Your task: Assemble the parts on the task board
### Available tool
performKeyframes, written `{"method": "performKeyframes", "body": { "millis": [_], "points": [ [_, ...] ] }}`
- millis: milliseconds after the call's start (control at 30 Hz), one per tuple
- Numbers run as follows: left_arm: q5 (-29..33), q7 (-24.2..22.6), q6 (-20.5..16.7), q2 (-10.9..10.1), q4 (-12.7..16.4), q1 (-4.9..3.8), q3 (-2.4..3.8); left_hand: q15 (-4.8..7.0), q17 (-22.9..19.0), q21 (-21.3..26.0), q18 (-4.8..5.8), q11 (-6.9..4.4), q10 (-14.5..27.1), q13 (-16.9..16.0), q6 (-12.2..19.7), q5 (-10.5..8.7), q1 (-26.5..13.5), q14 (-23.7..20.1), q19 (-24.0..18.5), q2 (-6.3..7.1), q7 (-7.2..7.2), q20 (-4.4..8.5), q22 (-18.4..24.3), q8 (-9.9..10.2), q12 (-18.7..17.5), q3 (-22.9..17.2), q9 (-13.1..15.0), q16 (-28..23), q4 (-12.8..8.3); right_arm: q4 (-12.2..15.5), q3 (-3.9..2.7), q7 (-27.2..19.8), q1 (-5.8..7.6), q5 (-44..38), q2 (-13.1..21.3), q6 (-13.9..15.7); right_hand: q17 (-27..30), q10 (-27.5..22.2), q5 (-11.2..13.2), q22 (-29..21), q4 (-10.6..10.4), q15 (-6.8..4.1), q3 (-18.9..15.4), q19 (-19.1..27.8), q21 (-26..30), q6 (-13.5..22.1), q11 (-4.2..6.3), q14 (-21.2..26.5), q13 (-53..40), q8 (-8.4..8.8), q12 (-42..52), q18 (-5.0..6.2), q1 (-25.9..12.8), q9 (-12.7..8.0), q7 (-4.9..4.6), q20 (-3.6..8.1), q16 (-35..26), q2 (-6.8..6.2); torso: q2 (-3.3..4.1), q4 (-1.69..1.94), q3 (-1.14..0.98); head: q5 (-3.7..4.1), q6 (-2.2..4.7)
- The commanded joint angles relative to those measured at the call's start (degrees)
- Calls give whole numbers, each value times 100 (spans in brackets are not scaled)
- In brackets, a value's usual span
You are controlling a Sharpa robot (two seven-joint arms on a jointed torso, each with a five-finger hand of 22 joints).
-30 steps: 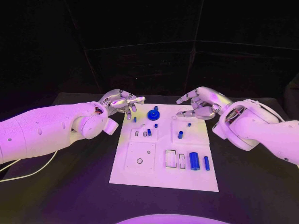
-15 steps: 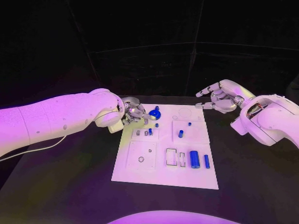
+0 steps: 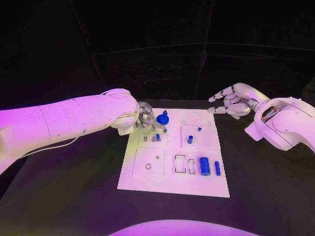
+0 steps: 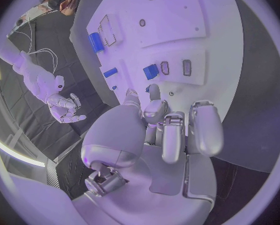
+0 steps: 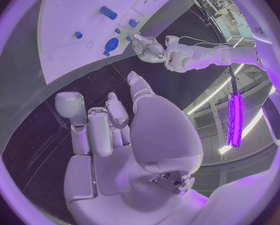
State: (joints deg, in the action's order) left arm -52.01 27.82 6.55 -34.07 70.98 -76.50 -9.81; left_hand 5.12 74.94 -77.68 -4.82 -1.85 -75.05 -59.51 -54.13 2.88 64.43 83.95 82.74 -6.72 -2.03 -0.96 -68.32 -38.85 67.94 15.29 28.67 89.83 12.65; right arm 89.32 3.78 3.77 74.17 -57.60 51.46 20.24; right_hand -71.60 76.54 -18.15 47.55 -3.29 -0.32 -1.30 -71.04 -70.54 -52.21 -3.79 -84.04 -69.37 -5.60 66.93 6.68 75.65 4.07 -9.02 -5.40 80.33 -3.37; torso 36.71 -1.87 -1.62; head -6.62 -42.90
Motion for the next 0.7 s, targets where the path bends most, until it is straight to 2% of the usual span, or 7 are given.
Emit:
{"method": "performKeyframes", "body": {
  "millis": [33,333,700],
  "points": [
    [-213,172,294,68,-61,-15,-8,30,1506,-22,84,-16,-37,-13,47,-5,-39,605,48,6,7,9,-12,-44,31,14,21,17,29,-11,-3,84,15,42,-21,-79,1,-26,-67,-17,-11,-49,-47,23,46,-22,13,-191,11,-30,-20,106,28,-5,18,11,-33,-1,9,16,12,12,-4],
    [-222,197,422,238,-203,-17,-73,32,1506,-23,83,-17,-37,-19,65,-5,-30,605,43,20,8,11,-11,-64,40,33,45,17,36,-61,-3,73,15,43,-51,-36,45,-53,-121,-90,-23,-51,-57,41,92,-14,14,-185,59,-36,-67,116,41,-7,19,14,-67,0,5,14,16,-13,-47],
    [-223,219,596,321,-291,-14,-90,29,1506,-2,74,-12,-4,10,130,-2,41,605,17,10,2,11,27,-99,25,39,99,17,25,-88,-3,58,15,51,-85,10,149,-163,-176,-311,-52,-50,-77,121,229,25,9,-162,203,-36,-223,150,62,-12,12,15,-150,-13,6,21,11,-14,-86]
  ]
}}
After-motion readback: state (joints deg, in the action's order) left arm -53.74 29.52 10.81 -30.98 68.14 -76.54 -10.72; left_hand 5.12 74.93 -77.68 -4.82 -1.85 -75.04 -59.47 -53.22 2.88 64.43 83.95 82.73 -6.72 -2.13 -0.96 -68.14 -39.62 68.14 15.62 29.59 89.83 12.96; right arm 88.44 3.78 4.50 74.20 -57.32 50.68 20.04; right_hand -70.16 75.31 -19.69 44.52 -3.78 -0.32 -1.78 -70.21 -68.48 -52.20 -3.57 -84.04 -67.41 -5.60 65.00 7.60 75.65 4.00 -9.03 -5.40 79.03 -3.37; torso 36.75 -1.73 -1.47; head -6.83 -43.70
